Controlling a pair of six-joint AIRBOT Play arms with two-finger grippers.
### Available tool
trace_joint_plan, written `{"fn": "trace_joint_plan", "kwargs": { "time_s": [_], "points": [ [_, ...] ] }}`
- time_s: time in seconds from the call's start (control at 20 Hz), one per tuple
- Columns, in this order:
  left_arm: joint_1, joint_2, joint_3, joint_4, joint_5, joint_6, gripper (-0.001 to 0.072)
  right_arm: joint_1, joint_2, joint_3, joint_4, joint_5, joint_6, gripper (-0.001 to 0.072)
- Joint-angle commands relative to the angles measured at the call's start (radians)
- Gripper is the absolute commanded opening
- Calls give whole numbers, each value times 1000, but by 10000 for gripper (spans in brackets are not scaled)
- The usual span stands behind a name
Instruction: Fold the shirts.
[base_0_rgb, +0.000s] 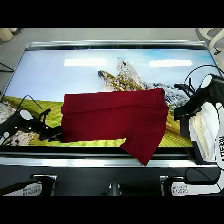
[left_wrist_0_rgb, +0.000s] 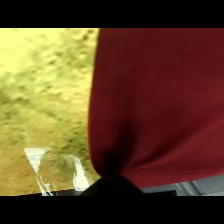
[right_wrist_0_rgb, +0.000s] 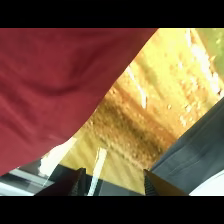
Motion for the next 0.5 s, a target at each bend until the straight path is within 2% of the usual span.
{"fn": "trace_joint_plan", "kwargs": {
  "time_s": [0.0, 0.15, 0.25, 0.45],
  "points": [
    [-19, -9, -4, 3, 47, -3, 27, 0, 72, -92, 3, -28, -8, 390],
    [-19, 2, -4, 3, 72, -2, 26, 0, 232, -338, 88, -126, -17, 432],
    [-19, 14, -4, 3, 80, 1, 26, 0, 322, -511, 159, -230, -23, 500],
    [-19, 49, -4, 3, 76, 1, 27, 0, 348, -692, 258, -338, -49, 487]
  ]
}}
